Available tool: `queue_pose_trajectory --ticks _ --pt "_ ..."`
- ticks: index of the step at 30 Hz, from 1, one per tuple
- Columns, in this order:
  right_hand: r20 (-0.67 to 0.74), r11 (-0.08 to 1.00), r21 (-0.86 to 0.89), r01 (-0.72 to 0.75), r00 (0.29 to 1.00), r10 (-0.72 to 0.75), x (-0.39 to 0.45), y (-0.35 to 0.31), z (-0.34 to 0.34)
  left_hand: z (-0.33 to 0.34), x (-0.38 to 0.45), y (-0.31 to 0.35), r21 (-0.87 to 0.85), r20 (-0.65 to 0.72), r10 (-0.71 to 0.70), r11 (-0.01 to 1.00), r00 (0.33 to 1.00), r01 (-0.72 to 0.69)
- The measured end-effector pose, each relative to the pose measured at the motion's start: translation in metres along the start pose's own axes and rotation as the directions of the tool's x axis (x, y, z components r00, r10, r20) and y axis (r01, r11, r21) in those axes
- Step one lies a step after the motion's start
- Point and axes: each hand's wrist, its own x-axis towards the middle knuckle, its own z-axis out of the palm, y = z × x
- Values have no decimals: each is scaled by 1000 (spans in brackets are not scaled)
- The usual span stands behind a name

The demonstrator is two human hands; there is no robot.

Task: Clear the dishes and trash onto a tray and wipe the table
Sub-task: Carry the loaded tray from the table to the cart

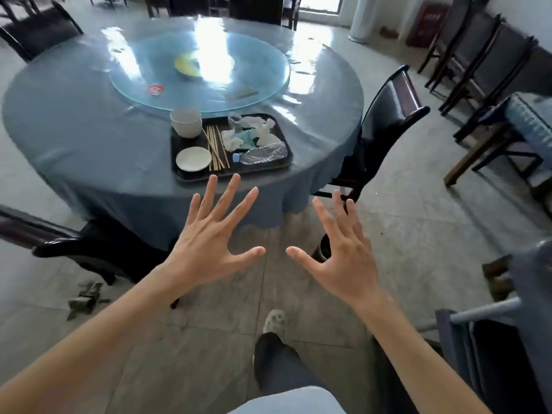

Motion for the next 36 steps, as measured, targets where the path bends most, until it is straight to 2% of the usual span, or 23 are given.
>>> queue_pose_trajectory --ticks 5,11,14,19,27,29,32,33,36 --pt "87 995 90 44 995 -51 102 8 35 4 53 -57 -26 19 -180 983 983 180" --pt "211 976 215 44 973 -90 216 35 70 10 133 -124 -232 88 -388 888 918 397" --pt "296 955 293 -45 954 -45 266 51 90 20 159 -150 -303 99 -461 830 882 468" --pt "347 895 373 -245 931 110 341 72 122 37 198 -205 -391 111 -538 749 835 535" --pt "388 876 287 -387 883 263 471 91 186 73 284 -338 -370 214 -748 533 628 761" --pt "412 823 293 -487 841 351 498 94 201 84 300 -367 -386 222 -809 440 545 811" --pt "463 786 210 -582 767 444 531 105 225 96 311 -401 -424 272 -891 228 363 877" --pt "476 774 169 -610 738 478 540 111 231 100 312 -411 -424 297 -897 183 327 887" --pt "481 719 90 -689 662 575 567 122 253 109 314 -444 -417 373 -882 119 289 901"
